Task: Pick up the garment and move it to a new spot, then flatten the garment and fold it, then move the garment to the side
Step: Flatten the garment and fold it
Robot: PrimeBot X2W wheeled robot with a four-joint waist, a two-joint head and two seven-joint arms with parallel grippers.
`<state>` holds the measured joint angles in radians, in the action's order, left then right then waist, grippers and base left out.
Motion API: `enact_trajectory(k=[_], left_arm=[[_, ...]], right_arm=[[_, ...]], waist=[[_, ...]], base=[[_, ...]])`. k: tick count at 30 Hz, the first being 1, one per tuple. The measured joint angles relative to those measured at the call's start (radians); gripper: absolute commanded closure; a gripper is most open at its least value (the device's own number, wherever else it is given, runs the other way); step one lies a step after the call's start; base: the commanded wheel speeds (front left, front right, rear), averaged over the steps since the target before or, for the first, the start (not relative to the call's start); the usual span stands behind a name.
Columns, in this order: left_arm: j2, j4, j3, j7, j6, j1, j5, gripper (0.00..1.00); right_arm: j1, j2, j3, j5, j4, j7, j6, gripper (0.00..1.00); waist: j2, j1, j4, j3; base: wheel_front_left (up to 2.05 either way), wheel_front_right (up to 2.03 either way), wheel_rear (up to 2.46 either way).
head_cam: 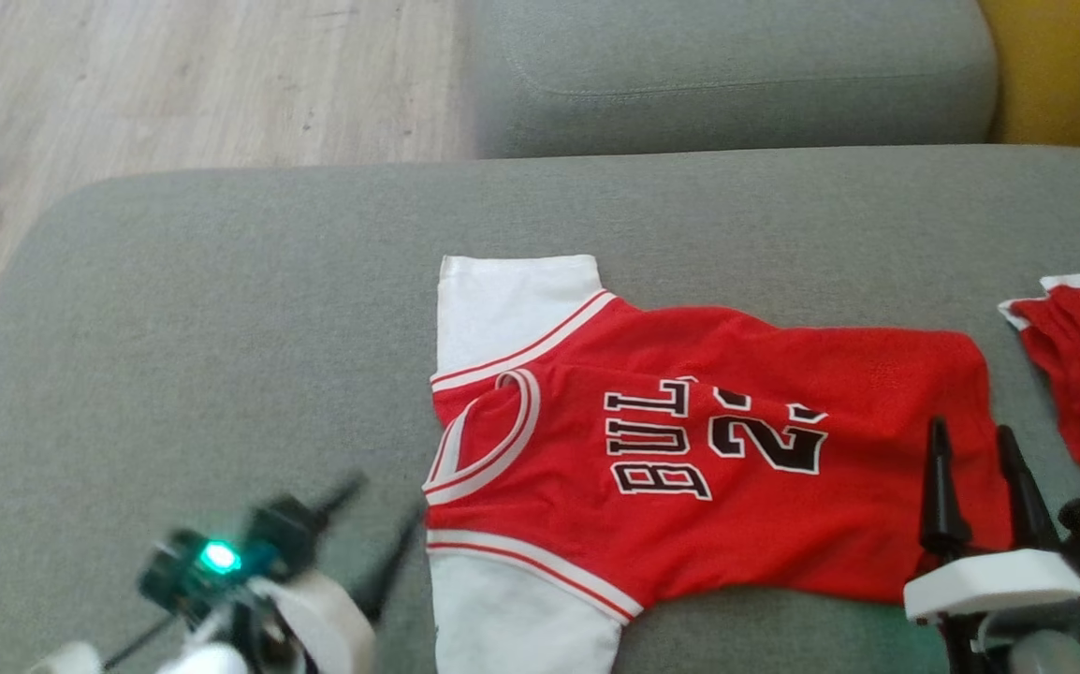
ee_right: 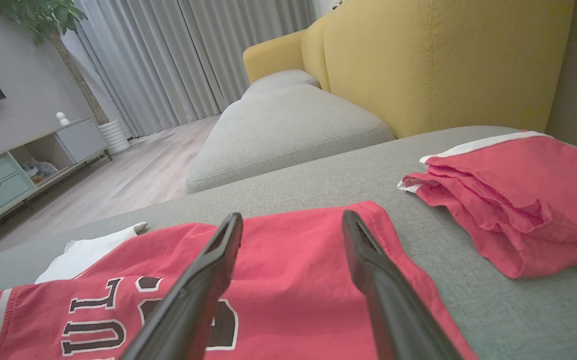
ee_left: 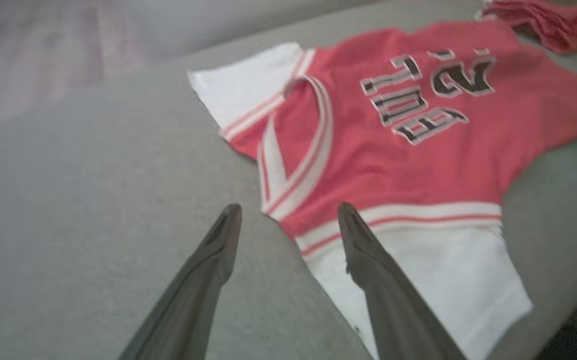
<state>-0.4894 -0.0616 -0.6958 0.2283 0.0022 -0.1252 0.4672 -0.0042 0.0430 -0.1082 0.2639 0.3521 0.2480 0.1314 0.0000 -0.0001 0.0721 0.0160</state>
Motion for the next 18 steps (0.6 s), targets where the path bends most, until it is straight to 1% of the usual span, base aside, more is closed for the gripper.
enact_trajectory(k=[2,4,7,8,10,12,14,16,18], left_arm=[[0.027,0.000,0.062,-0.068,0.058,-0.015,0.008,0.00],[0.077,0.001,0.125,-0.153,0.106,-0.037,0.033,0.00],[0.166,0.000,0.212,-0.299,0.133,-0.059,0.102,0.00],[0.191,-0.003,0.238,-0.355,0.148,-0.060,0.112,0.00],[0.222,-0.029,0.278,-0.431,0.174,-0.060,0.116,0.00],[0.251,-0.055,0.312,-0.461,0.183,-0.056,0.131,0.00],[0.272,-0.082,0.318,-0.472,0.182,-0.050,0.130,0.00],[0.294,-0.109,0.320,-0.478,0.168,-0.049,0.120,0.00],[0.302,-0.141,0.321,-0.478,0.150,-0.051,0.096,0.00]], right_arm=[[0.000,0.000,0.007,0.001,-0.006,0.000,0.000,0.00],[0.001,0.000,0.014,0.008,-0.030,0.000,0.000,0.00],[0.001,0.000,0.029,0.013,-0.070,0.000,0.000,0.00],[0.003,0.000,0.037,0.014,-0.094,0.000,0.000,0.00],[0.004,0.000,0.051,0.007,-0.139,0.000,0.000,0.00],[0.004,0.000,0.054,0.008,-0.163,0.000,0.000,0.00],[0.004,0.000,0.058,0.006,-0.180,0.000,0.000,0.00],[0.004,0.000,0.063,-0.001,-0.193,0.000,0.000,0.00],[0.002,0.000,0.064,-0.002,-0.205,0.000,0.000,0.00]], waist=[[0.0000,0.0000,-0.011,-0.003],[0.0000,0.0000,-0.022,-0.004],[0.0000,0.0001,-0.039,-0.005],[0.0000,0.0001,-0.045,-0.004],[0.0000,0.0001,-0.059,-0.002],[0.0000,0.0000,-0.074,0.003],[0.0000,0.0001,-0.085,0.011],[0.0000,0.0001,-0.096,0.024],[0.0000,0.0001,-0.105,0.039]], base=[[0.00,0.00,0.00],[0.00,0.00,0.00],[0.00,0.00,0.00],[0.00,0.00,0.00],[0.00,0.00,0.00],[0.00,0.00,0.00],[0.00,0.00,0.00],[0.00,0.00,0.00],[0.00,0.00,0.00]])
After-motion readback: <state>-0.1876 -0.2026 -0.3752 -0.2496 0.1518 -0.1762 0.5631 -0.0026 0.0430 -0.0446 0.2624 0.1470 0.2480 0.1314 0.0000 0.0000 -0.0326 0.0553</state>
